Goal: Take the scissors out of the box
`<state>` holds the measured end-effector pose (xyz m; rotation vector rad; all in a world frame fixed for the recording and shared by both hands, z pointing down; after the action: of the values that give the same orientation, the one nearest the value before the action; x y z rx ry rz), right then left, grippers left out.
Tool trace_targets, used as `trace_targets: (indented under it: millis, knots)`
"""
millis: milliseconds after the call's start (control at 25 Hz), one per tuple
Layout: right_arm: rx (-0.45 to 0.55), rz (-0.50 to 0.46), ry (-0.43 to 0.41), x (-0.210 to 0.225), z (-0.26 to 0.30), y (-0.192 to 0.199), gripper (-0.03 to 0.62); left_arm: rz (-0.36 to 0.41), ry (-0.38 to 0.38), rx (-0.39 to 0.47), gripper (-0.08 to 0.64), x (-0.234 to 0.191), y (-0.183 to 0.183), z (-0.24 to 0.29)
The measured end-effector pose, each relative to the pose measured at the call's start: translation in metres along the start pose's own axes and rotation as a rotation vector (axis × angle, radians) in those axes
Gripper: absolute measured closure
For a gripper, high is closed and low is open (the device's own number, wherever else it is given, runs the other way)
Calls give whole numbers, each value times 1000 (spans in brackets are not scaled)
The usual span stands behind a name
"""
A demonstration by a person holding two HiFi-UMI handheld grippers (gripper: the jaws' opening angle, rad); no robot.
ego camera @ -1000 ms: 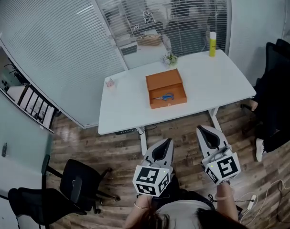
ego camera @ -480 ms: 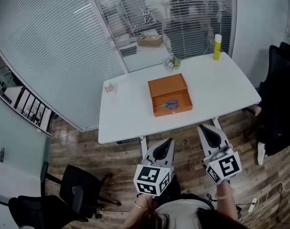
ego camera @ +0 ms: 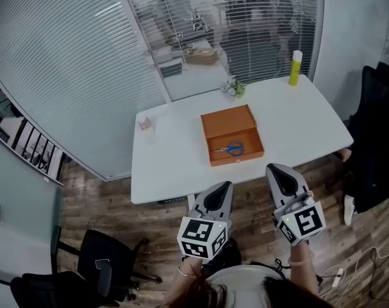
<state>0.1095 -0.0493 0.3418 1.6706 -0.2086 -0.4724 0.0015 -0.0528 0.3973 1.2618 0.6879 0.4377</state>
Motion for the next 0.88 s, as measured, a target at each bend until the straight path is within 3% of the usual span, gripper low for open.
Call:
trace_targets:
  millis: [440, 880]
  knots:
    - [-20, 78, 0, 0, 50, 3, 565, 7, 51, 4, 541, -40, -15, 22]
    - [-48, 26, 12, -8, 78, 6, 565, -7, 82, 8, 541, -66, -22, 33]
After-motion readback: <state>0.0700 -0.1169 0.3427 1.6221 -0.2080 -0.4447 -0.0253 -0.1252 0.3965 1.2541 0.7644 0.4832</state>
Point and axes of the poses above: the fingertips, and each gripper's own axes: z forward along the fingers, x to its right, y out of its underside, the point moved 1 cm from there along -z, backward along the fingers, and after that the axes turned 5 degrees about -z, right-handed, at the moved point
